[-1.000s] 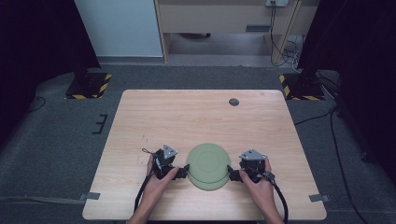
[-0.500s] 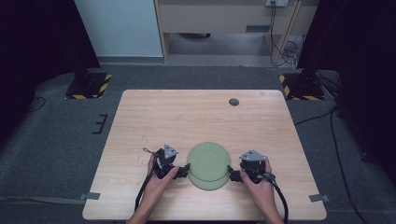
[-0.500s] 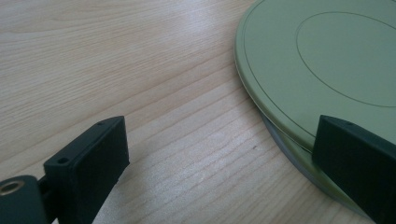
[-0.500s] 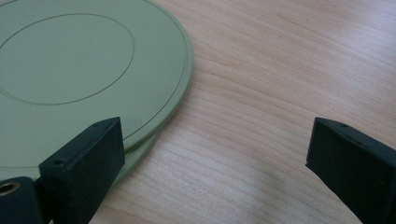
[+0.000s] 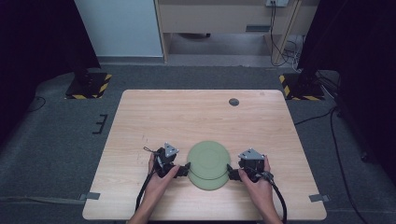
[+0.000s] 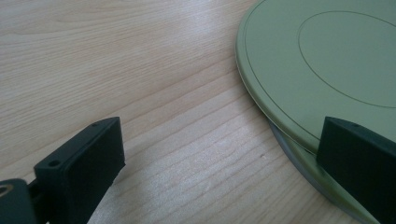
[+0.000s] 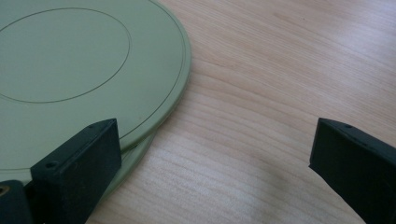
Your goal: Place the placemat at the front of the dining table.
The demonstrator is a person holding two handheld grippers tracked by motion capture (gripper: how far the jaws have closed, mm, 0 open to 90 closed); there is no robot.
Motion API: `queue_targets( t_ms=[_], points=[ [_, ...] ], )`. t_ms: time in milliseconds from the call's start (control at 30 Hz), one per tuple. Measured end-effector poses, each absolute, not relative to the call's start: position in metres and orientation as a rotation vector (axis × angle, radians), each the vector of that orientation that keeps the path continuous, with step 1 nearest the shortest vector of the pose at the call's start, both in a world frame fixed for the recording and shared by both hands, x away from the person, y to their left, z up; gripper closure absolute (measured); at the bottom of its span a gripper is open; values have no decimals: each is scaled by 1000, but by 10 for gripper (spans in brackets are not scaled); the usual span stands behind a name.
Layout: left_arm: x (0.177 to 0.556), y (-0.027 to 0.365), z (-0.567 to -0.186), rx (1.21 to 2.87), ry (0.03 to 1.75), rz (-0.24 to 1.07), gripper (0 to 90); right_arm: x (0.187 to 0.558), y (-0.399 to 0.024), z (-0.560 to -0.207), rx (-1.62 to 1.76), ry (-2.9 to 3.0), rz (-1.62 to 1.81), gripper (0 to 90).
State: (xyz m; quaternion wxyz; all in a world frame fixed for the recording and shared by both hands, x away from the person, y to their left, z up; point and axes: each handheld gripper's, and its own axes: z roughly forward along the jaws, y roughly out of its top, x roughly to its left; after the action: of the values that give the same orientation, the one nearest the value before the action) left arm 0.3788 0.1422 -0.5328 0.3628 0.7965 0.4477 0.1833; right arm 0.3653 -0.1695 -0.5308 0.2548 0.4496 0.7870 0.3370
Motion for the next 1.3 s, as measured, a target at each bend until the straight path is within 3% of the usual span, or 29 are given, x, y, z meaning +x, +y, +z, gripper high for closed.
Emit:
queue_targets(
  t_ms=[1300],
  points=[
    [381, 142, -532, 2032, 1166, 469, 26, 364, -169, -530, 1226, 2133, 941, 44]
  ],
)
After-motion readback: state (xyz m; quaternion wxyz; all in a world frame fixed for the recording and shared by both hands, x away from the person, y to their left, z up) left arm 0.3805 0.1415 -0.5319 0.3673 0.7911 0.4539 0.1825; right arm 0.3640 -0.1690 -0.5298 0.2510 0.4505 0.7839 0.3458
